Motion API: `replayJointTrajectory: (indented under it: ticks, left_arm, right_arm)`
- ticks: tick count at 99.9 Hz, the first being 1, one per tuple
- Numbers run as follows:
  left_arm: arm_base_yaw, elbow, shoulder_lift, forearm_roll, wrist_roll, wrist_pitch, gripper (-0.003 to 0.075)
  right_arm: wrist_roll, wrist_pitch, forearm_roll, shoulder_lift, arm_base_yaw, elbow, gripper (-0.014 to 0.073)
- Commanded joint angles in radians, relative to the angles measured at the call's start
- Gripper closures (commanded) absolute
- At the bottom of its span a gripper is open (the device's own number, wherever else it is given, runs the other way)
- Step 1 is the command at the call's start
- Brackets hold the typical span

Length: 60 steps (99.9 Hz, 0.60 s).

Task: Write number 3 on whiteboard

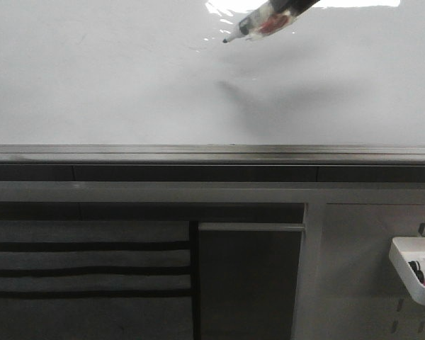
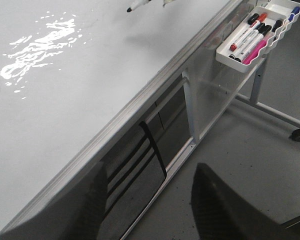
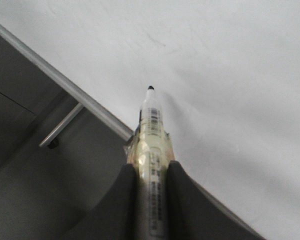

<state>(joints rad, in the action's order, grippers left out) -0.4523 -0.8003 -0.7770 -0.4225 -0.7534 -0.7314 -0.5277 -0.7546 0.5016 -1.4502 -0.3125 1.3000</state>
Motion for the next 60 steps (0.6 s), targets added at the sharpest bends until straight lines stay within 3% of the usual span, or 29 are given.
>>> replayJointTrajectory:
  ticks: [1,28,48,60]
  left_arm:
    - [0.001,-0.027,0.008,-0.031,0.009,0.065,0.0362]
    - [0.001,-0.027,0.008,-0.031,0.009,0.065,0.0362]
    - [0.001,-0.027,0.008,-0.031,0.009,0.065,0.0362]
    - [0.001,-0.027,0.008,-0.031,0.009,0.065,0.0362]
  right_arm:
    - [-0.003,0.111,-0.001,0.014,-0.008,0.039,0.0587]
    - [-0.003,0.216,-0.071,-0.019,0.005,0.040,0.0587]
    - [0.002,0.098,-0.075,0.008,0.078,0.040,0.0587]
    - [0.002,0.063,-0.071,0.007,0.063,-0.004,0.0587]
